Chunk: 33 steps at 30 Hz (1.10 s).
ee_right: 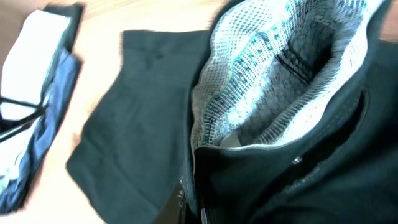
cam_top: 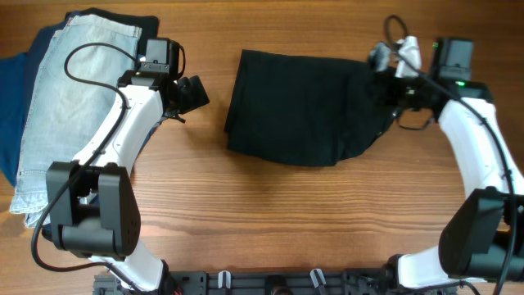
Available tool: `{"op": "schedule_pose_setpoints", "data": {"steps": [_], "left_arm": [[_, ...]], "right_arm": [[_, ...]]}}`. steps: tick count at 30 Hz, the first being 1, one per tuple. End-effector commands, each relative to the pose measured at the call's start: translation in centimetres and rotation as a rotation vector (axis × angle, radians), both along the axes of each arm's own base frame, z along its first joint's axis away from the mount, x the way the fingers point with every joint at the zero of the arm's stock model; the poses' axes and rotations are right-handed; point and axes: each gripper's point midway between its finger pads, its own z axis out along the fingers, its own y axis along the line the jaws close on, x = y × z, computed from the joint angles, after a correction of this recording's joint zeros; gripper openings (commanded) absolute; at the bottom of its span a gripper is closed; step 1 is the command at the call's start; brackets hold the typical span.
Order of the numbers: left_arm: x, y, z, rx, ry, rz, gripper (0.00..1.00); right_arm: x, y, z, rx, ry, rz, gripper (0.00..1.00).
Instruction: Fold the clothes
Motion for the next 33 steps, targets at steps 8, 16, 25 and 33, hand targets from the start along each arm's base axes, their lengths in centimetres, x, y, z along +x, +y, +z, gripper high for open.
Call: {"op": "schedule_pose_setpoints", "data": {"steps": [8,16,25,33], "left_arm": [[0.0,-0.7,-0.5,-0.052,0.015,0.017,1.0],[0.0,-0.7,-0.5,-0.053,0.012,0.017,1.0],[0.0,-0.7,-0.5,-0.053,0.013,0.017,1.0],[0.0,-0.7,-0.5,-0.053,0.012,0.017,1.0]], "right_arm": [[0.6,11.8,4.3,0.04,-0.192,0.211,0.04],[0.6,13.1,3.8,0.0,-0.179,0.178,0.04],[1.5,7.5,2.6,0.05,-0.018,-0.065,0.04],[-0.8,-4.8,-1.2,-0.022,0.227,-0.412,0.04]]}}
